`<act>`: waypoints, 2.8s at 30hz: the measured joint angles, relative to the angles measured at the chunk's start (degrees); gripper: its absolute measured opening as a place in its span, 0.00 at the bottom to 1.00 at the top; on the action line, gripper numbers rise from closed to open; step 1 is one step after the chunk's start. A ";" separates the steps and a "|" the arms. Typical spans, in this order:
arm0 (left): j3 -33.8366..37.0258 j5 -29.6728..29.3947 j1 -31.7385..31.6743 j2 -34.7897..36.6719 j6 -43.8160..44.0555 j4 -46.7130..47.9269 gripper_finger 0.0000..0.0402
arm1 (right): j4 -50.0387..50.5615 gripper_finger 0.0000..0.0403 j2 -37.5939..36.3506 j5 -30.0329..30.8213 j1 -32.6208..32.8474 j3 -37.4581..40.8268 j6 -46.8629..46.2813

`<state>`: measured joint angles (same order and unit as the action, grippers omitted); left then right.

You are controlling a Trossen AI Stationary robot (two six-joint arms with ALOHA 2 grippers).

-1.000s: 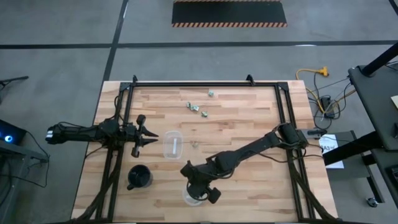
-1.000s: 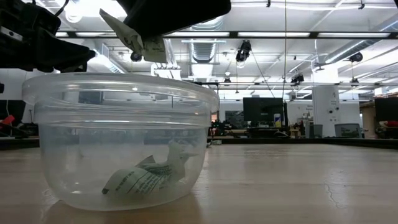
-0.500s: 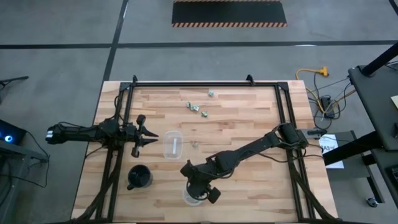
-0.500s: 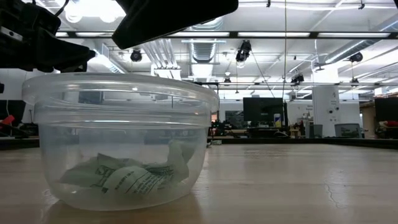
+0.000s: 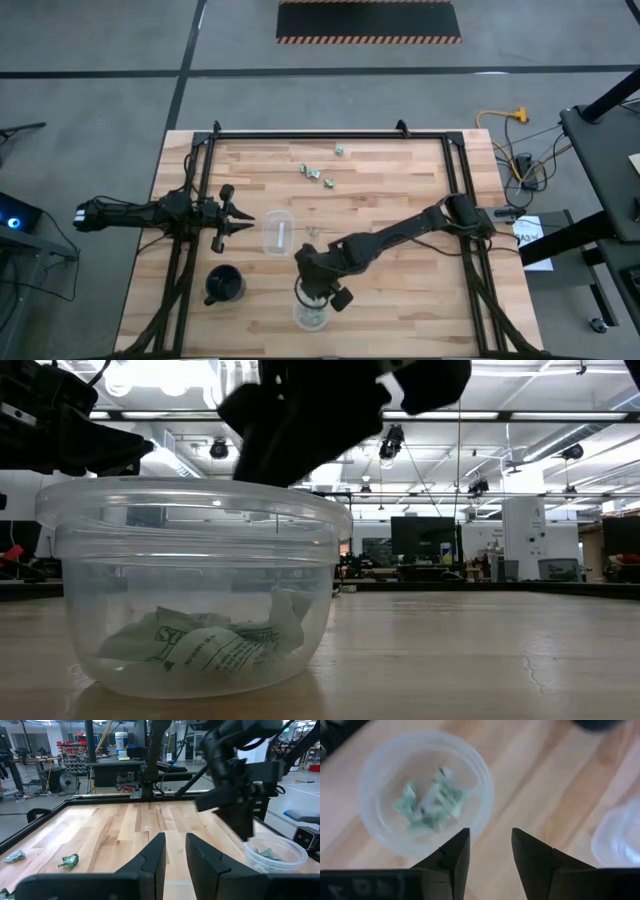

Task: Pick and place Stevia / Truvia into bins
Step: Put the stevia packet into the round transparent container

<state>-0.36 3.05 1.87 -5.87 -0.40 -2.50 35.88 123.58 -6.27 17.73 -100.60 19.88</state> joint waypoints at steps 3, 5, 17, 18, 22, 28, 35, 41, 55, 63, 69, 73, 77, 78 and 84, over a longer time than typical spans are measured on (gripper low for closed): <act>0.00 -0.02 0.01 0.00 0.00 0.01 0.14 | 1.51 0.31 -0.14 -0.17 -1.37 0.00 -0.66; 0.00 -0.01 0.02 0.00 0.02 0.00 0.14 | 1.55 0.30 -0.19 -0.25 -2.34 0.15 -1.39; 0.00 -0.02 0.02 0.00 0.00 0.00 0.14 | 1.51 0.23 -0.95 -9.04 -8.79 4.06 -2.27; 0.00 0.00 0.02 0.00 0.01 0.00 0.14 | 0.50 0.22 -1.27 -9.05 -9.29 5.13 -2.31; 0.00 0.00 0.00 0.00 0.01 0.01 0.14 | -4.78 0.20 -4.13 -9.16 -11.16 10.57 -2.93; 0.00 -0.02 0.00 0.00 0.02 0.00 0.14 | -17.17 0.18 -11.53 -9.24 -13.89 22.53 -3.39; 0.00 0.00 0.02 -0.04 0.02 -0.02 0.14 | -39.08 0.18 -16.38 -8.83 -16.11 36.84 -3.25; 0.00 -0.02 0.02 -0.09 0.02 0.07 0.14 | -44.22 0.19 -16.16 -8.68 -18.43 39.86 -3.61; 0.00 -0.02 0.02 -0.15 0.02 0.04 0.14 | -47.26 0.47 -14.33 -7.77 -21.26 40.64 -8.39; 0.00 -0.02 0.00 -0.25 0.00 -0.04 0.14 | -48.43 0.55 -8.28 -5.72 -21.45 37.89 -9.43; 0.00 0.00 0.00 -0.48 0.00 0.02 0.14 | -48.00 0.56 -6.79 -5.72 -22.15 36.33 -9.75; 0.00 -0.01 0.00 -0.48 0.02 0.03 0.14 | -47.91 0.56 -6.96 -5.70 -22.85 36.75 -10.88; 0.00 0.00 0.00 -0.48 0.02 0.02 0.14 | -47.73 0.57 -6.41 -5.65 -22.94 37.67 -10.92; 0.00 0.00 0.01 -0.48 0.00 -0.02 0.14 | -47.63 0.57 -6.25 -5.66 -22.91 37.81 -10.93; 0.00 0.00 0.02 -0.48 0.00 0.00 0.14 | -48.11 0.56 -5.32 -5.72 -22.94 37.86 -10.87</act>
<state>-0.36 3.05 1.89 -6.35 -0.40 -2.50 -12.23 118.26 -11.99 -5.21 -62.74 9.01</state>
